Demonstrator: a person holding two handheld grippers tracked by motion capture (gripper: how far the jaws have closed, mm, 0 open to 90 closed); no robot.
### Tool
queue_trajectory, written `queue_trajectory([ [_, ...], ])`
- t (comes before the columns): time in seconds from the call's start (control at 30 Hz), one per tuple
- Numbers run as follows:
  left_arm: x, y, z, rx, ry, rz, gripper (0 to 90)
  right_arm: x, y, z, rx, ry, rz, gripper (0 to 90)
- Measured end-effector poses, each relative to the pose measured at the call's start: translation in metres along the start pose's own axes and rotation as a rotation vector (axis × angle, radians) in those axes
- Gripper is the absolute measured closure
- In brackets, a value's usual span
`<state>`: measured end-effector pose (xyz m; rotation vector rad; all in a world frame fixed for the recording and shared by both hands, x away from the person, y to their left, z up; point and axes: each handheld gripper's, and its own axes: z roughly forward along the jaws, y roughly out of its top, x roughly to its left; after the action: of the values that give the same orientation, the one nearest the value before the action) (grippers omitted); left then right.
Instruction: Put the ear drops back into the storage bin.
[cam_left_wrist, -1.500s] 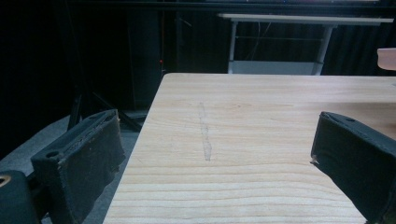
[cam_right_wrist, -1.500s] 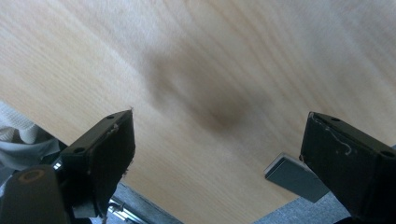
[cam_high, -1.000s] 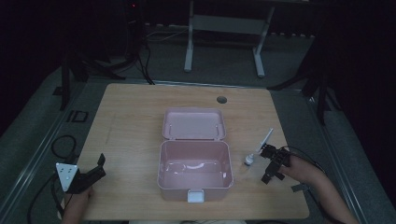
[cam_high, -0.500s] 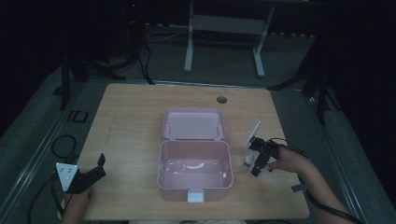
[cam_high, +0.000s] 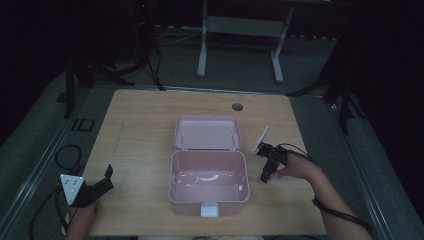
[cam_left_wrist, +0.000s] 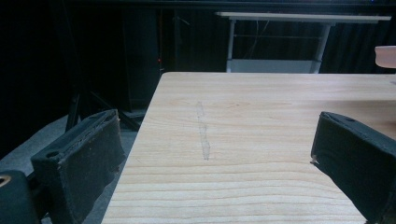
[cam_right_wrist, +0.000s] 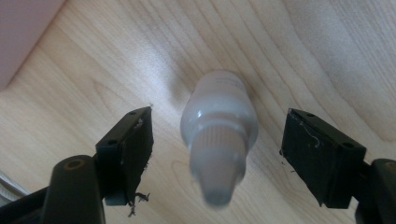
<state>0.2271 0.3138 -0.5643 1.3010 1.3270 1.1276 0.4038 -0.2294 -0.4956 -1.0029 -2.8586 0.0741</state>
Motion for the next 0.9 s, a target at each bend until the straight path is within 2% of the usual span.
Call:
queue_trajectory([
  [0.1, 0.0, 0.0, 0.0, 0.0, 0.0, 0.0, 2.4, 0.001, 0.006, 0.004, 0.013, 0.007, -0.008, 39.0],
  [0.33, 0.0, 0.0, 0.0, 0.0, 0.001, 0.001, 2.4, 0.003, 0.009, 0.01, 0.04, 0.024, -0.015, 45.9],
  [0.4, 0.0, 0.0, 0.0, 0.001, 0.001, 0.001, 2.4, 0.003, 0.009, 0.011, 0.045, 0.022, -0.023, 46.3],
  [0.57, 0.0, 0.0, 0.0, 0.002, 0.001, 0.001, 2.4, 0.002, 0.008, 0.013, 0.049, 0.006, -0.021, 54.6],
  [0.7, 0.0, 0.0, 0.0, 0.003, 0.001, 0.001, 2.4, 0.003, 0.009, 0.012, 0.051, -0.02, -0.046, 58.5],
  [0.9, 0.0, 0.0, 0.0, 0.003, 0.003, 0.001, 2.4, 0.008, 0.006, 0.009, 0.042, -0.008, -0.108, 58.8],
])
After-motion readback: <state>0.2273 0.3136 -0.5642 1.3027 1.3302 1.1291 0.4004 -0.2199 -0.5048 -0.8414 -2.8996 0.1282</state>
